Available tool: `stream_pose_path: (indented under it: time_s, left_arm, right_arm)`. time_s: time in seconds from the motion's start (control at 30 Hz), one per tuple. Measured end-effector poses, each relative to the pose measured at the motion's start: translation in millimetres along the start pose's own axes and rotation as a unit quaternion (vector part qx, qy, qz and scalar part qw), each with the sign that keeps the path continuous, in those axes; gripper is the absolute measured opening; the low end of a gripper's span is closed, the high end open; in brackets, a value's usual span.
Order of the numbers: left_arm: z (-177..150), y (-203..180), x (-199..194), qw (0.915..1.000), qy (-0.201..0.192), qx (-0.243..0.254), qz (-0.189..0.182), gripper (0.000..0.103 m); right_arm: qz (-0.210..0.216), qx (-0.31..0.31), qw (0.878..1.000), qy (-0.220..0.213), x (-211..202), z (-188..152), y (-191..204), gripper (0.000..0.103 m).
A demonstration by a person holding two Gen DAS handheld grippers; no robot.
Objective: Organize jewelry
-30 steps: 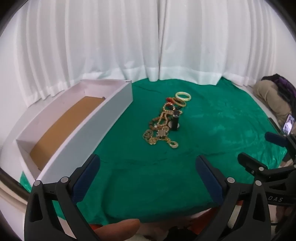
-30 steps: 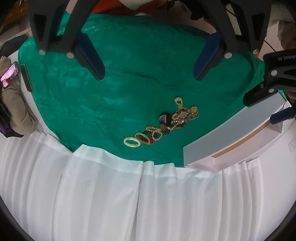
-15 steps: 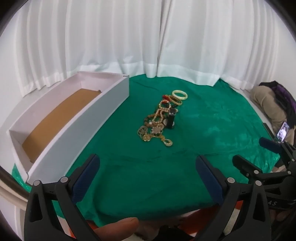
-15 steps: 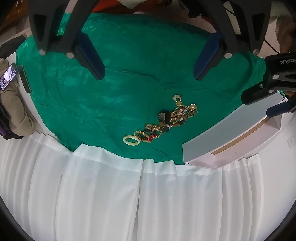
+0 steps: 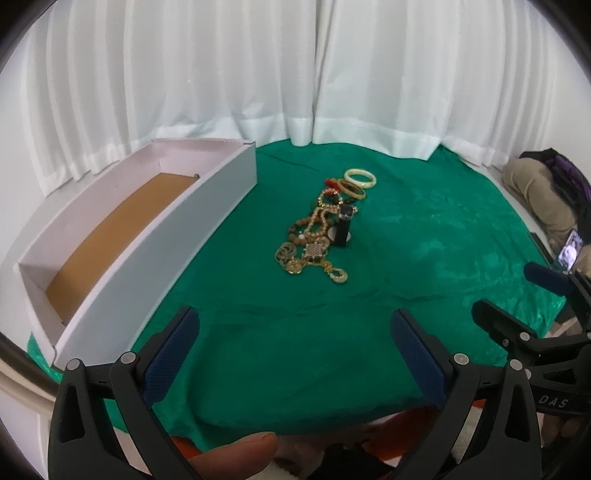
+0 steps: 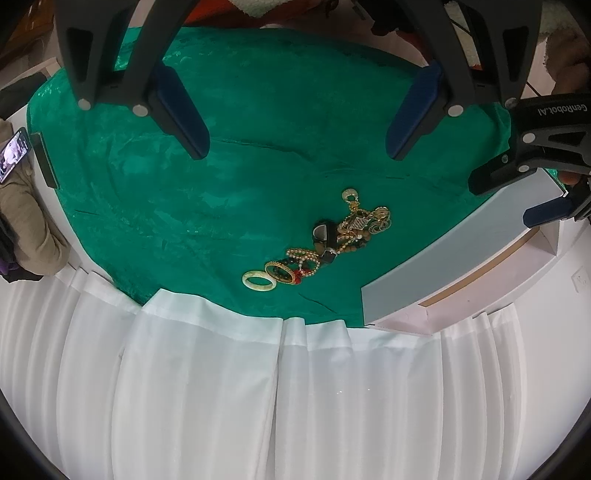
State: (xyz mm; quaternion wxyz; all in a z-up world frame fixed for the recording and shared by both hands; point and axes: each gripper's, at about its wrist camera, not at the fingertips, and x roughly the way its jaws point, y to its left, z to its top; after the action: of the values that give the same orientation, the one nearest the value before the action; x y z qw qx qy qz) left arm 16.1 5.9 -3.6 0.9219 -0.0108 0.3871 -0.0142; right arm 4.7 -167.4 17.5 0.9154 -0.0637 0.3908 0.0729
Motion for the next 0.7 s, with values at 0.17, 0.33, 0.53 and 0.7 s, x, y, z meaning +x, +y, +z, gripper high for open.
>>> stream_pose_path:
  time_s: [0.17,0.33,0.53,0.7]
  left_arm:
    - [1.8,2.4,2.6,1.0000,0.005,-0.005,0.002,0.103]
    - [4.9,2.0,3.2,1.0000,0.004,-0.004,0.001,0.103]
    - [-3.3,0.3,0.4,1.0000,0.002,-0.001,-0.001,0.103]
    - [-4.1,-0.3,0.6,1.0000,0.004,0.000,-0.002,0.103]
  right_arm:
    - [0.001,0.000,1.000,-0.001,0.1,-1.2,-0.1,0.098]
    - [0.002,0.001,1.000,0.000,0.3,-0.9,0.0,0.098]
    - [0.005,0.000,1.000,0.001,1.1,-1.5,1.0,0.098]
    - [0.000,-0.003,1.000,0.001,0.7,-1.9,2.9,0.098]
